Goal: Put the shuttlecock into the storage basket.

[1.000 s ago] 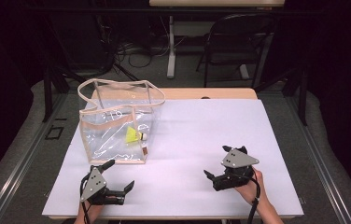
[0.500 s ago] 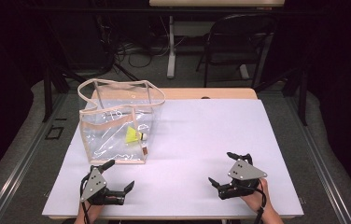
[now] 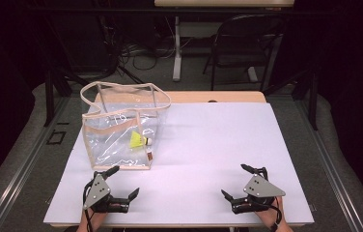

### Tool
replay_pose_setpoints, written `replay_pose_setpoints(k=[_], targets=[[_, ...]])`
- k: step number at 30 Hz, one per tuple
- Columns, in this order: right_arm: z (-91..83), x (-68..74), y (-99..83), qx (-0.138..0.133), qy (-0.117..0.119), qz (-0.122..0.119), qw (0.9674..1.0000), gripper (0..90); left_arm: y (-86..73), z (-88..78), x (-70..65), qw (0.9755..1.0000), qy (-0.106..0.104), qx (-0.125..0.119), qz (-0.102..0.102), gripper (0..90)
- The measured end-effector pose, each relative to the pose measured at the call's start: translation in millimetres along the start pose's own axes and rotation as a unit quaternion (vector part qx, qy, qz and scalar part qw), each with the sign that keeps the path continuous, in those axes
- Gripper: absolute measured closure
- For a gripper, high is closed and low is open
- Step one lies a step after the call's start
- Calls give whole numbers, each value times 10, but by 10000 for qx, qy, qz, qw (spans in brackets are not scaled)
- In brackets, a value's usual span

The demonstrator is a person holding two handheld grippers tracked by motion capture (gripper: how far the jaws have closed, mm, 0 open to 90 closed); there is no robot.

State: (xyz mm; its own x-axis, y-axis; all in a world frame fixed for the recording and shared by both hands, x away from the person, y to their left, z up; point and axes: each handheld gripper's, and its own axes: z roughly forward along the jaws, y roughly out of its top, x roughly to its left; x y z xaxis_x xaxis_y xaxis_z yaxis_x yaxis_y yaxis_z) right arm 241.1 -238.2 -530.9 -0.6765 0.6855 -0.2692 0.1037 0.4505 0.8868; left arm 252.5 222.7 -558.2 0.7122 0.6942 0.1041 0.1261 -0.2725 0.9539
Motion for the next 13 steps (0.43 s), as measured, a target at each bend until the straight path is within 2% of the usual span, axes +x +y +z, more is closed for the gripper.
replay_pose_setpoints(k=[2, 13], targets=[[-4, 5, -21, -7, 8, 57, 10000, 0, -1, 2, -3, 10000, -15, 5, 5, 0], [-24, -3, -23, -98, -25, 44, 9999, 0, 2, 3, -3, 10000, -61, -11, 18, 0]])
